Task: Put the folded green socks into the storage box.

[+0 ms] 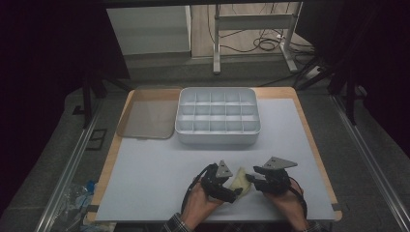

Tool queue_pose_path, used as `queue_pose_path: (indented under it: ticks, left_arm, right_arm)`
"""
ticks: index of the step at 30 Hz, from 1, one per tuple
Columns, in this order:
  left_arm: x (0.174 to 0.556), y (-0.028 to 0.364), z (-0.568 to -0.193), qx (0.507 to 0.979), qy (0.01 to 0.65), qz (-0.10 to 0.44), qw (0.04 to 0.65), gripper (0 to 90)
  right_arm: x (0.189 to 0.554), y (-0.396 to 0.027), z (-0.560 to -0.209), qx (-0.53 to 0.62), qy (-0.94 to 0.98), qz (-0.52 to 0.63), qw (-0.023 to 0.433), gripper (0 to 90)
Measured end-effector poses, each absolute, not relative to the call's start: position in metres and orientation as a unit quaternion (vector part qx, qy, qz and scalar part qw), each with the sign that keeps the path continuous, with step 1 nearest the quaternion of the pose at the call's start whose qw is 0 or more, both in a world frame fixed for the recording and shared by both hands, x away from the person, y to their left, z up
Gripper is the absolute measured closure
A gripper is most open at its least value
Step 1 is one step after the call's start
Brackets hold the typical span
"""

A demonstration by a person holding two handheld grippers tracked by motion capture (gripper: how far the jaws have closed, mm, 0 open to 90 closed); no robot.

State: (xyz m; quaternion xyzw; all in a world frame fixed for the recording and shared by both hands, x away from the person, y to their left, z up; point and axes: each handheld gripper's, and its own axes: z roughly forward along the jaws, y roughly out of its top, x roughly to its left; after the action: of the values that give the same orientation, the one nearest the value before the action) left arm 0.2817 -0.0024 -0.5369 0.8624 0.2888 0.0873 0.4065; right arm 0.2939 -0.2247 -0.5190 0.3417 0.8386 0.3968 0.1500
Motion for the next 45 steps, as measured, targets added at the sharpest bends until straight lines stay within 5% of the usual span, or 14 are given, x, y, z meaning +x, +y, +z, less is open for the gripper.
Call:
queue_pose_path:
  ticks: [4,10,17,45]
  left_arm:
    - [0.283,-0.002,-0.538,0.863,0.287,0.087,0.406,13.2]
    - [0.283,-0.002,-0.539,0.862,0.288,0.087,0.409,11.8]
    - [0.284,-0.002,-0.539,0.862,0.288,0.087,0.408,11.9]
    - [0.285,-0.002,-0.535,0.859,0.300,0.075,0.407,13.8]
  right_arm:
    - [0.291,-0.225,-0.511,0.339,0.838,0.399,0.154,56.8]
    - [0.283,-0.217,-0.498,0.310,0.841,0.428,0.112,80.4]
    - [0.288,-0.205,-0.514,0.299,0.858,0.408,0.089,88.7]
    - [0.301,-0.199,-0.519,0.308,0.859,0.394,0.110,89.7]
